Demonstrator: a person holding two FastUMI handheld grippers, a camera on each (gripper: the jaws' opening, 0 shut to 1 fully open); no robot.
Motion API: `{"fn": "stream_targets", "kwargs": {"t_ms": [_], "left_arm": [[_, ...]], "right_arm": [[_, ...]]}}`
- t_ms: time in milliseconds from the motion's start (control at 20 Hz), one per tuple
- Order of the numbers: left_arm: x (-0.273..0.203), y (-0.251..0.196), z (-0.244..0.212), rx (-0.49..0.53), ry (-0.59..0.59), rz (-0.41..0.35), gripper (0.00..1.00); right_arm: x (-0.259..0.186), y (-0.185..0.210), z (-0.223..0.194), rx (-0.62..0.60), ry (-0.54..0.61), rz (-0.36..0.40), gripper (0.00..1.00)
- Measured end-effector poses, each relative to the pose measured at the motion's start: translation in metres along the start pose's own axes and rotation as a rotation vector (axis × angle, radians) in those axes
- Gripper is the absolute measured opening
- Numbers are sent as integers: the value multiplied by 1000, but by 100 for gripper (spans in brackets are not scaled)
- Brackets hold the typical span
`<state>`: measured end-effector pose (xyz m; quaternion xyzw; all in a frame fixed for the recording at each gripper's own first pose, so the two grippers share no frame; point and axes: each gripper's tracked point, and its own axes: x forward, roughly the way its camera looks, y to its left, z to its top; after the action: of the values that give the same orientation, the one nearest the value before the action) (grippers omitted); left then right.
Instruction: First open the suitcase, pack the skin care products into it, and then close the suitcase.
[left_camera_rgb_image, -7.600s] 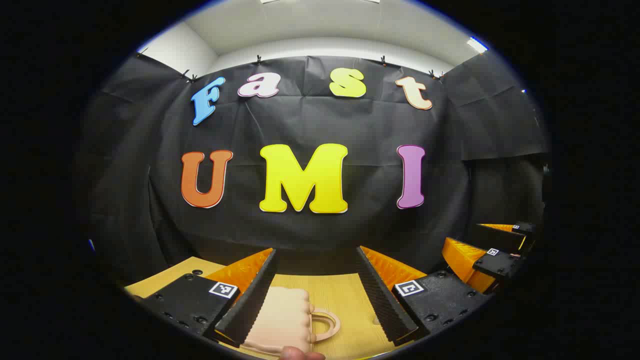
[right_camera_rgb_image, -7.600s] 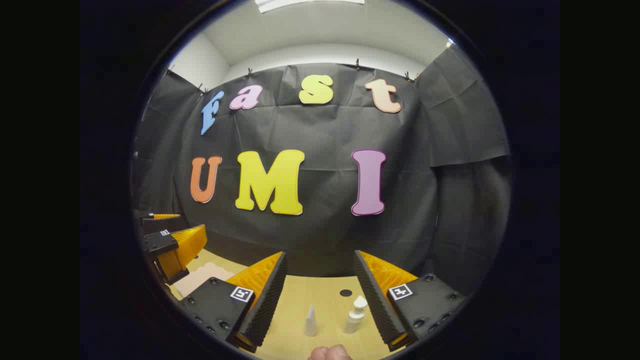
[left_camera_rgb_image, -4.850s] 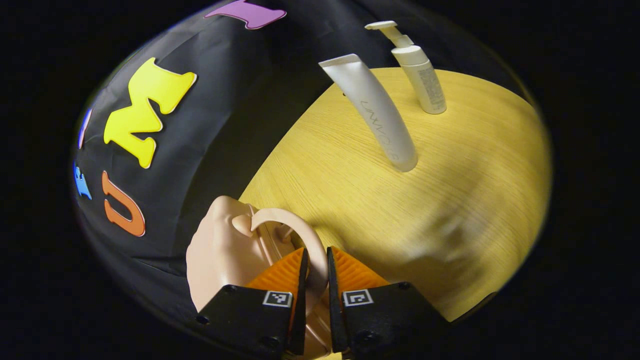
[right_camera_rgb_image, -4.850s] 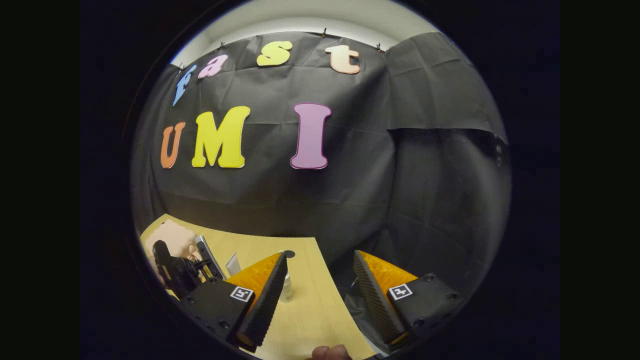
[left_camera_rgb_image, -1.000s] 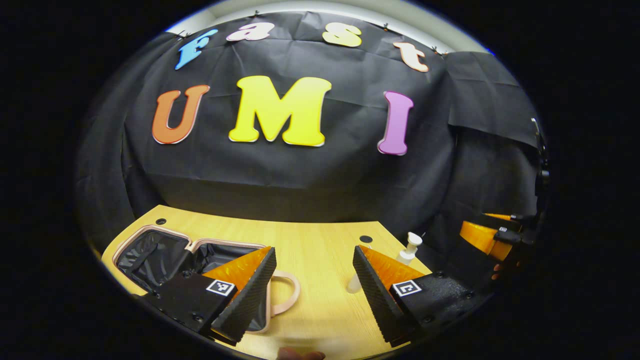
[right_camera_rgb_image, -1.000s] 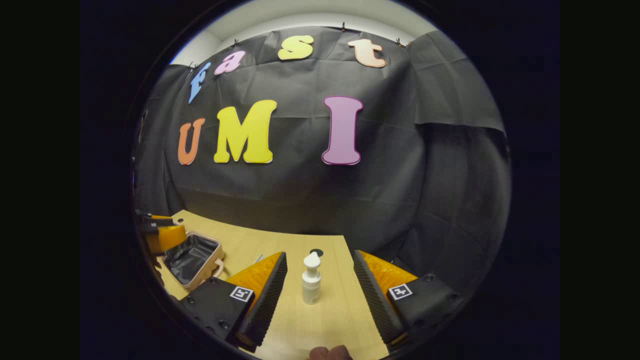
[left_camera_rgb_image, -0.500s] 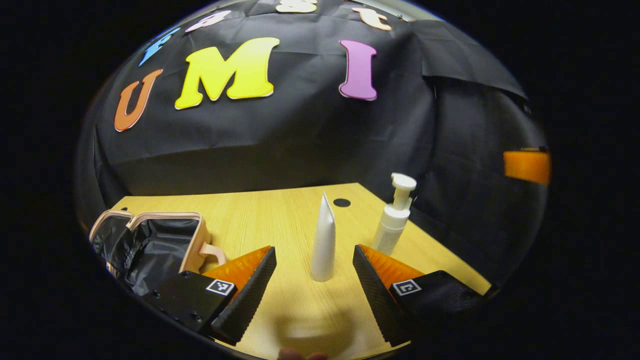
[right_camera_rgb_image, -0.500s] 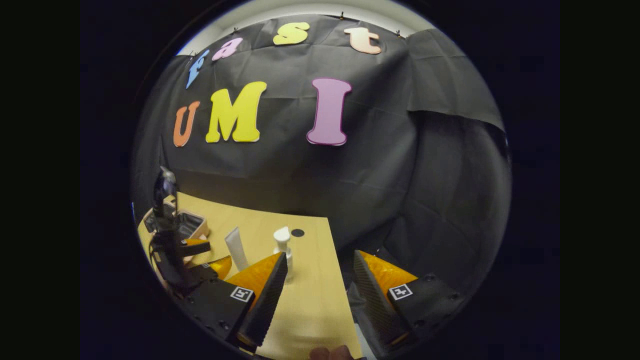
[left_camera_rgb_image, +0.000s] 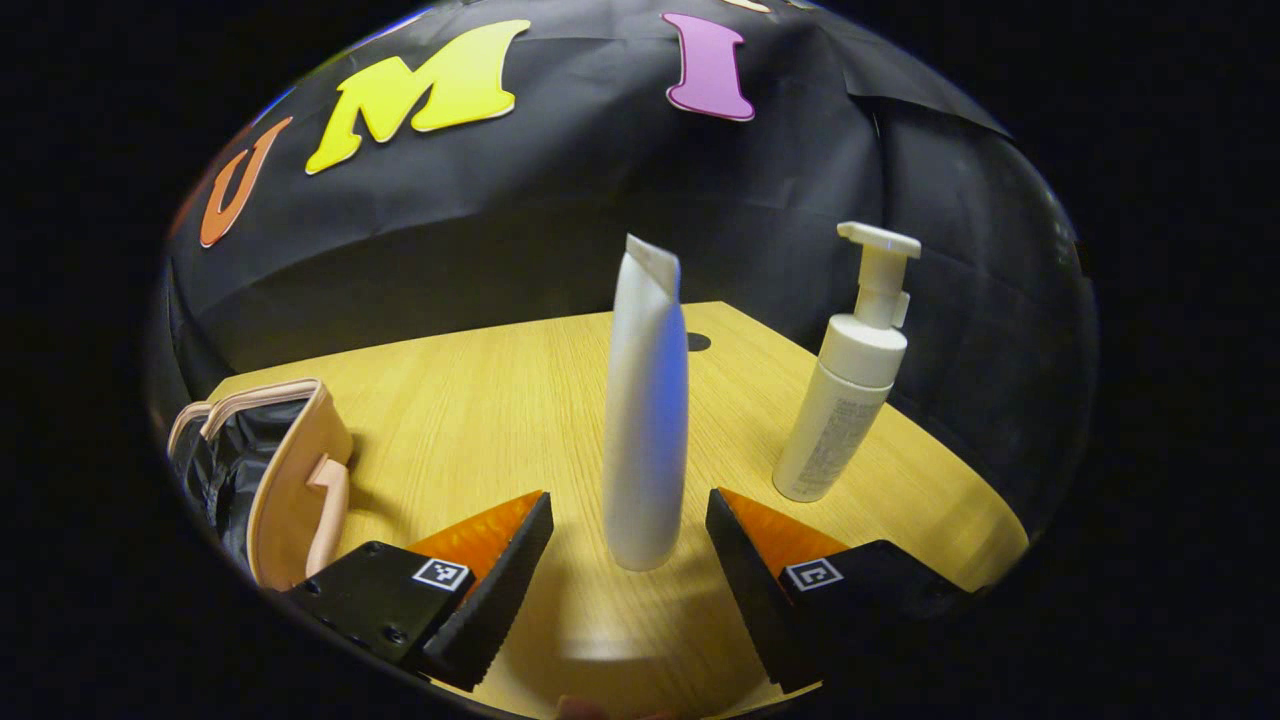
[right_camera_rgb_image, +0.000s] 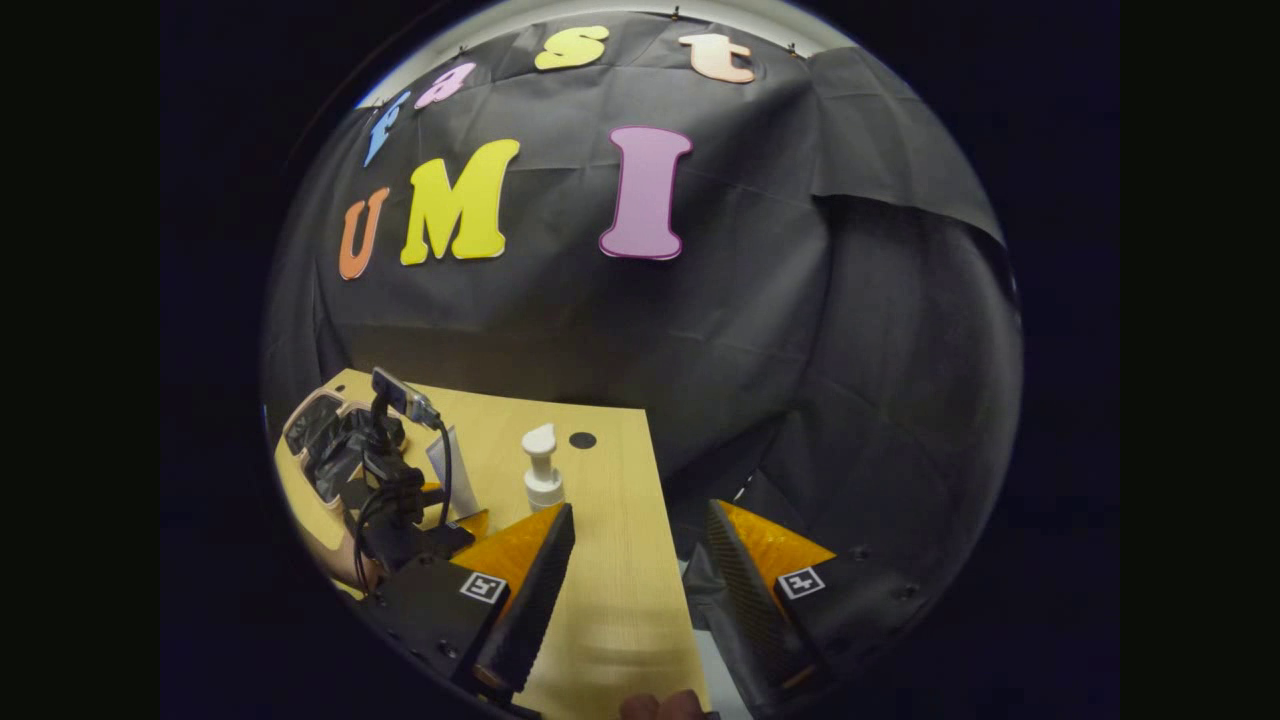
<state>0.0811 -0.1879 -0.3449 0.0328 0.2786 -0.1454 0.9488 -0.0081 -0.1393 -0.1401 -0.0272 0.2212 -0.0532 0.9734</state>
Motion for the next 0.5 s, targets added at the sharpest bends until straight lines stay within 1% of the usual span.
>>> {"fn": "stream_targets", "kwargs": {"t_ms": [50,150,200,250,300,350,400,500], "left_arm": [[3,-3,-3,1,13,-11,98],[7,-6,-7,-5,39,-24,93],[11,-6,-9,0,50,-16,90],[13,-4,-13,9,76,-2,94],[14,-6,-15,-1,87,-6,86],[16,-5,-16,-6,97,0,81],[16,-3,-17,-1,104,9,76],[15,0,-16,13,106,4,48]], "right_arm": [[2,-1,1,0,2,-3,78],[4,-6,1,9,8,-10,80],[4,-8,-2,15,13,-12,80],[5,-8,-1,20,14,-15,80],[5,-9,0,24,15,-23,80],[6,-8,0,30,14,-26,78],[5,-9,-2,34,17,-30,80],[5,-11,-5,39,23,-34,80]]}}
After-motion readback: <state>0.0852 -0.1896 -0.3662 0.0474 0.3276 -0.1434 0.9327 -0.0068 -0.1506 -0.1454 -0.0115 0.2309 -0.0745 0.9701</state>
